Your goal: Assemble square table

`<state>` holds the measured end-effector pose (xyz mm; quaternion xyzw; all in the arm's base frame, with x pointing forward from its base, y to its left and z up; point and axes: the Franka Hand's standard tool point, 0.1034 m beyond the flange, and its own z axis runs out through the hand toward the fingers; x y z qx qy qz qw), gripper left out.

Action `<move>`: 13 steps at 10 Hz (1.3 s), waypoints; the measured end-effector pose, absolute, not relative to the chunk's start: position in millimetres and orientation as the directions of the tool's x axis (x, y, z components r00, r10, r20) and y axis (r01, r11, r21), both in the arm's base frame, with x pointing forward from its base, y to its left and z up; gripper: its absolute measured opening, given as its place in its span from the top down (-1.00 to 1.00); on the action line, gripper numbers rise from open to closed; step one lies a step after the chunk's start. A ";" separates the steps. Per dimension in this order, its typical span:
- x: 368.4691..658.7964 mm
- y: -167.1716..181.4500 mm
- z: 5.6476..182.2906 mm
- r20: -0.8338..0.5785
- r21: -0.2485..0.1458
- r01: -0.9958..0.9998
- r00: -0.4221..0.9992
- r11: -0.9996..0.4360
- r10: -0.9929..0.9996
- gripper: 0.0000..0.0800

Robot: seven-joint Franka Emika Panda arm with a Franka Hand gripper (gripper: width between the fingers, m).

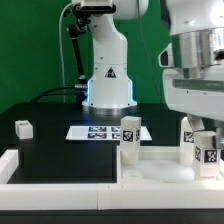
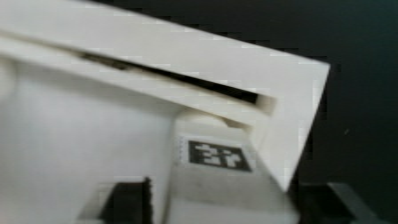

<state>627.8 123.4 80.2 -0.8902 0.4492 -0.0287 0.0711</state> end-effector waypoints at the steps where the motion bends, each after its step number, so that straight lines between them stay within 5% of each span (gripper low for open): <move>1: 627.8 121.4 79.9 -0.005 -0.151 -0.774 0.623 -0.615 -0.782 -0.33; 2: 628.0 120.5 79.9 0.004 -0.150 -0.738 0.665 -0.658 -0.747 -0.33; 3: 628.1 120.0 80.0 0.017 -0.149 -0.682 0.722 -0.716 -0.692 -0.60; 4: 628.3 118.8 79.9 0.029 -0.146 -0.623 0.773 -0.768 -0.633 -0.62; 7: 630.8 110.9 82.3 0.093 -0.056 -0.132 0.986 -0.990 -0.137 -0.62; 9: 630.4 106.9 80.7 0.095 -0.056 -0.154 0.983 -0.986 -0.159 -0.62; 10: 630.5 106.2 80.7 0.095 -0.055 -0.151 0.983 -0.987 -0.156 -0.36; 11: 630.5 106.4 80.8 0.091 -0.064 -0.218 0.970 -0.974 -0.224 -0.36; 12: 630.5 106.5 80.7 0.084 -0.072 -0.308 0.946 -0.949 -0.314 0.11; 13: 630.4 106.5 80.7 0.080 -0.077 -0.363 0.926 -0.929 -0.369 0.11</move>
Offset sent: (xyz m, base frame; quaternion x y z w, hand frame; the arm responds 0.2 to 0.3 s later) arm 0.0000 0.0000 0.0000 0.0000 0.0000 -0.1938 0.9810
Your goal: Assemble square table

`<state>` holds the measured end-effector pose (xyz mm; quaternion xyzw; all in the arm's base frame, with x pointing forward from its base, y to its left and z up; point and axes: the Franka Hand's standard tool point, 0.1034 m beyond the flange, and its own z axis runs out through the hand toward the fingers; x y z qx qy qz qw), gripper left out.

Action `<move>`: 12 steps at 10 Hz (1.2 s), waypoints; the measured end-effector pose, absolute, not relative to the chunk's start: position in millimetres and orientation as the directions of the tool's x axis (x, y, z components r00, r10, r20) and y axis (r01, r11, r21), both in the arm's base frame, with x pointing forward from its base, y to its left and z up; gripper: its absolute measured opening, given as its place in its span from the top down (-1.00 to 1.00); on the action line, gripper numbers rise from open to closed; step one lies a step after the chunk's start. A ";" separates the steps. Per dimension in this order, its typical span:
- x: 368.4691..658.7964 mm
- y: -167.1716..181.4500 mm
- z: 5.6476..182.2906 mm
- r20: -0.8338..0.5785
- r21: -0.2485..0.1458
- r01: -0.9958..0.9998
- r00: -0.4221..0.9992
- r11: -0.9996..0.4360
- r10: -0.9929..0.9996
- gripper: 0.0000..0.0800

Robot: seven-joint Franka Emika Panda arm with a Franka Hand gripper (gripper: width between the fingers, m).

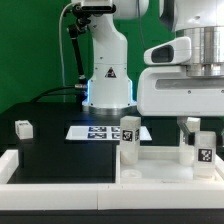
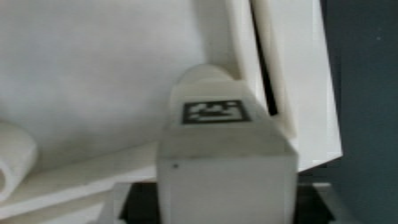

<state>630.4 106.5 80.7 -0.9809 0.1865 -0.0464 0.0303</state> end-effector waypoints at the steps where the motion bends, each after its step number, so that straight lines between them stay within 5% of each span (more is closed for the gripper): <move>1: 630.4 106.5 80.5 0.074 -0.082 -0.422 0.901 -0.903 -0.427 0.28; 4: 627.9 114.9 79.5 0.022 -0.098 -0.810 0.579 -0.578 -0.815 0.28; 5: 626.5 112.9 79.1 -0.038 -0.105 -0.935 0.344 -0.338 -0.938 0.28; 7: 627.7 109.7 79.0 -0.118 -0.093 -0.993 0.089 -0.078 -0.989 0.27; 10: 627.0 109.4 78.0 -0.121 -0.082 -0.997 0.014 -0.004 -0.993 0.27; 11: 626.8 110.3 78.0 -0.117 -0.087 -0.995 0.060 -0.050 -0.991 -0.18; 12: 626.5 113.5 78.3 -0.066 -0.092 -0.973 0.217 -0.211 -0.974 -0.18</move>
Offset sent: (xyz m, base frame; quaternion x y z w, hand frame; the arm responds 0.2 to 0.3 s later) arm -0.0036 0.0127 -0.0005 -0.0375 -0.0152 0.3511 0.9355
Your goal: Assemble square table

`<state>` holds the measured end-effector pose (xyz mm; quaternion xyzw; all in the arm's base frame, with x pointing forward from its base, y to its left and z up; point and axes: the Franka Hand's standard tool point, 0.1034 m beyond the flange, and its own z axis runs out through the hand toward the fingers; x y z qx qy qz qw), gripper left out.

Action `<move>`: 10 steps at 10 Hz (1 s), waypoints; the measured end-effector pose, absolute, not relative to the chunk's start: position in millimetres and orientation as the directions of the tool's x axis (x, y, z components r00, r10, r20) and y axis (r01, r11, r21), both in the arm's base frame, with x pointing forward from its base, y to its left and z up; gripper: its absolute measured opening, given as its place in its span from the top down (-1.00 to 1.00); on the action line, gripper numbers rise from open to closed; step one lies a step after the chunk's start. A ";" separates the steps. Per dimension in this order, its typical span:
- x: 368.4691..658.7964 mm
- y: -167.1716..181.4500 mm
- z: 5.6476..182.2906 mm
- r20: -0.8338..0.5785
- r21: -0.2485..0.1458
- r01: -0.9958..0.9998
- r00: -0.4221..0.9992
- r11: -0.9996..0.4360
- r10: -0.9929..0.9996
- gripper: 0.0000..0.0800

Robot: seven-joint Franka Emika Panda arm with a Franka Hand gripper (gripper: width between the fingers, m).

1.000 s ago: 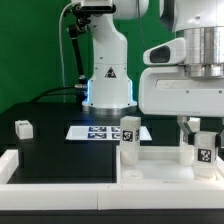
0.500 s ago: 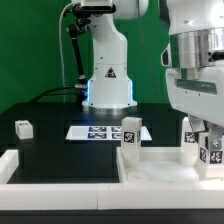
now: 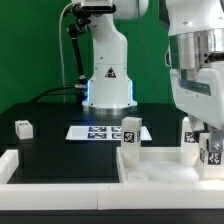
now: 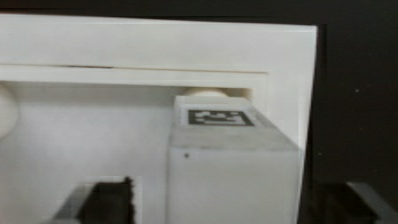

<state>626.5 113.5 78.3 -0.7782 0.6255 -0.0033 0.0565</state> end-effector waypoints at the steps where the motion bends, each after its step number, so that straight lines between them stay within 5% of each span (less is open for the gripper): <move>1: 627.0 118.3 79.0 -0.021 -0.100 -0.890 0.449 -0.445 -0.893 -0.50; 4: 626.6 118.1 78.0 -0.006 -0.102 -0.796 0.601 -0.597 -0.799 -0.62; 7: 629.6 116.7 79.1 0.065 -0.051 -0.328 0.941 -0.943 -0.331 -0.62; 10: 630.4 117.8 77.3 0.072 -0.036 -0.160 0.984 -0.987 -0.162 -0.62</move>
Offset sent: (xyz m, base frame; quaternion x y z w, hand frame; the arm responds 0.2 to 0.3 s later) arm 0.0000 0.0000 0.0000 0.0000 0.0000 -0.1296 0.9916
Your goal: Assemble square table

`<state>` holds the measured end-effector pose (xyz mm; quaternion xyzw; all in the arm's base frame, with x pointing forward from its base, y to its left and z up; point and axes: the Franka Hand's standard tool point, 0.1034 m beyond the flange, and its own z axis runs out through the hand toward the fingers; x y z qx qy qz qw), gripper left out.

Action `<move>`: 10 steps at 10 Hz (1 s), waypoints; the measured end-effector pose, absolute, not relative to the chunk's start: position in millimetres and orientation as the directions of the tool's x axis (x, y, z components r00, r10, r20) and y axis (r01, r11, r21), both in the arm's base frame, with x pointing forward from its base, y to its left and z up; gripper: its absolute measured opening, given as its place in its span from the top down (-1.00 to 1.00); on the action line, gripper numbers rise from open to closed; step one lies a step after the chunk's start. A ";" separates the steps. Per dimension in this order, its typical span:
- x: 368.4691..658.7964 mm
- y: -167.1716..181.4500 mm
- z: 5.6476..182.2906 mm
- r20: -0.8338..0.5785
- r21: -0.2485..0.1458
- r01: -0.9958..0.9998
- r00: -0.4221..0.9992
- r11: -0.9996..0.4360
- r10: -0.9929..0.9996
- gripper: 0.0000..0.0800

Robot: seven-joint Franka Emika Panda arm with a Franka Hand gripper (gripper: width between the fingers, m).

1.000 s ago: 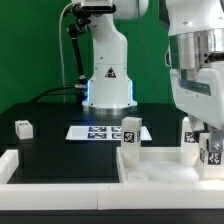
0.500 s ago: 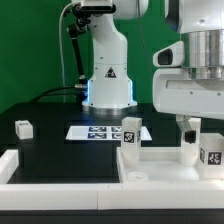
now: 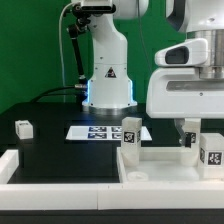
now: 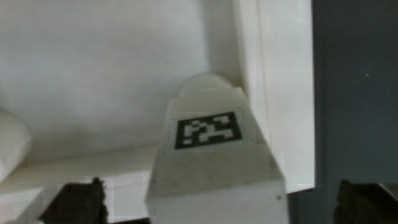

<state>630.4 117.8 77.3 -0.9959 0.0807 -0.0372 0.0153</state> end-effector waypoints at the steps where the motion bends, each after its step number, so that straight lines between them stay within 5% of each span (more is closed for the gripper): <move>1: 630.4 117.6 77.3 0.071 -0.039 -0.186 0.980 -0.982 -0.188 -0.62; 3: 630.3 117.3 77.0 0.069 -0.042 -0.226 0.971 -0.973 -0.229 0.04; 4: 630.3 117.5 76.9 0.064 -0.048 -0.305 0.949 -0.951 -0.308 0.04; 5: 630.2 117.6 76.4 0.061 -0.052 -0.365 0.928 -0.930 -0.368 0.28; 7: 630.1 116.5 75.9 0.041 -0.062 -0.618 0.783 -0.784 -0.621 0.28; 10: 629.2 113.1 75.3 -0.018 -0.084 -0.937 0.343 -0.340 -0.939 0.28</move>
Offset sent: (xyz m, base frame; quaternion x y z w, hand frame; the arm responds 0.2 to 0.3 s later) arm 0.0000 0.0000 0.0000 0.0000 0.0000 0.1938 0.9810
